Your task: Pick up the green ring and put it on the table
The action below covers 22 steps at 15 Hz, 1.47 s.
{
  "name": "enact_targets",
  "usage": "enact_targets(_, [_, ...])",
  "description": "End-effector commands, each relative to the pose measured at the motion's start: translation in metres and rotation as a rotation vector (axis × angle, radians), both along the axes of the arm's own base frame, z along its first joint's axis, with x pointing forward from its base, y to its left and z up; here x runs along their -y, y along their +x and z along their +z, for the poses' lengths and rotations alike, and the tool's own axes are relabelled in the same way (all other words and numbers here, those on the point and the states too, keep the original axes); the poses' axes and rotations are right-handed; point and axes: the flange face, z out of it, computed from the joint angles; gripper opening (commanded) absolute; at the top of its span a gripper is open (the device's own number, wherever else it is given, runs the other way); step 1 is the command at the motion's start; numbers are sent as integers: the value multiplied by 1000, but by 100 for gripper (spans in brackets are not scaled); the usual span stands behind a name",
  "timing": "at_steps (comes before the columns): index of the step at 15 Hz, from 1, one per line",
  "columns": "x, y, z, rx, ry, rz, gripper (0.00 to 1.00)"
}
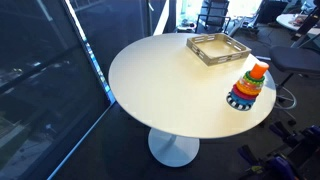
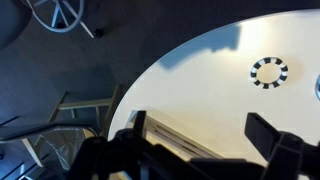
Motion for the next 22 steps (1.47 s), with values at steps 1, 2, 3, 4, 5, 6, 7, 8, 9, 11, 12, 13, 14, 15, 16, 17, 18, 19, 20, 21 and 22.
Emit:
enact_targets(1, [0,0,1,1,0,0,100])
enact_targets(2, [0,1,2,2,-1,0,100])
enact_targets(3, [0,1,2,2,-1,0,100])
enact_targets(4, [0,1,2,2,-1,0,100])
enact_targets(5, [0,1,2,2,-1,0,100])
enact_targets(6, [0,1,2,2,-1,0,100])
enact_targets(7, [-3,2,4,5,3,6,100])
enact_targets(8, [-8,3,7,10,4,14,100])
enact_targets(9, [-12,5,9,14,4,21,100])
enact_targets(11, [-24,8,14,19,15,44,100])
enact_targets(12, [-33,10,17,24,21,57,100])
enact_targets(13, [-42,12,19,28,32,71,100])
enact_targets(14, [-51,14,22,33,43,86,100])
enact_targets(15, [-62,16,24,38,58,99,100])
enact_targets(16, [-72,18,27,41,74,111,100])
enact_targets(17, [-83,19,28,38,95,124,100])
enact_targets(18, [-93,19,29,35,116,132,100])
enact_targets(19, [-103,19,29,22,141,141,100])
enact_targets(20, [-113,18,29,6,160,149,100])
enact_targets(21, [-120,16,29,-14,175,157,100])
enact_targets(22, [-128,14,30,-32,183,162,100])
